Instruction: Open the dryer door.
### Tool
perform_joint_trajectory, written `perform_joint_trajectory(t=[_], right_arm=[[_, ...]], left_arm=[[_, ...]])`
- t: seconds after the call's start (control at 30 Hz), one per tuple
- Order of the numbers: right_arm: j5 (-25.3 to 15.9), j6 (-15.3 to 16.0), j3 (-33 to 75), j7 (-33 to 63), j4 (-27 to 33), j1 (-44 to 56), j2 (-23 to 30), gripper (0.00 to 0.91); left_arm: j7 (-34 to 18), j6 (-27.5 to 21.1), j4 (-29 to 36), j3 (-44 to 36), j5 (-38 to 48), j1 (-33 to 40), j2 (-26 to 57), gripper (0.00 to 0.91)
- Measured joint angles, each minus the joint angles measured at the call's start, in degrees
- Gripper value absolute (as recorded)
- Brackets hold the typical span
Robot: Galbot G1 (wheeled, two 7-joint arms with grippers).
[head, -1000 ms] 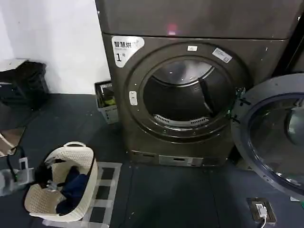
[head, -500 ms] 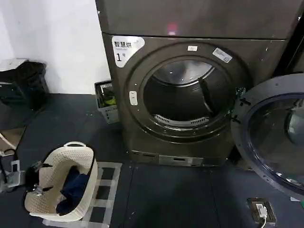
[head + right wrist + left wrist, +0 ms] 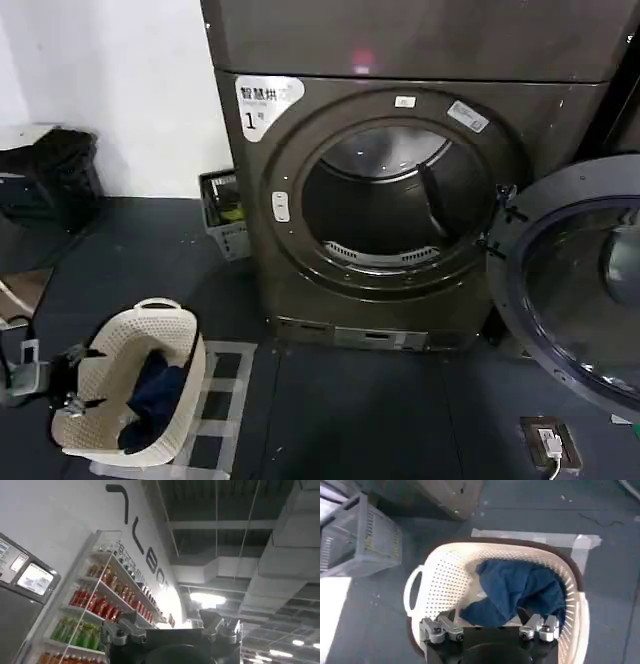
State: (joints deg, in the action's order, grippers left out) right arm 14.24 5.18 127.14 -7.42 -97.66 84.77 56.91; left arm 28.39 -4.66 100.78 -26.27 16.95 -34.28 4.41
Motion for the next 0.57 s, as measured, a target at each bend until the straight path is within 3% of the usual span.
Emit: perform_joint_trajectory(t=[0.57], right_arm=[[-1.43, -0.90, 0.35, -0.12, 0.31, 0.34, 0.26, 0.907]], left_arm=[[1.65, -0.29, 0.53, 0.02, -1.27, 0.03, 0.22, 0.907]])
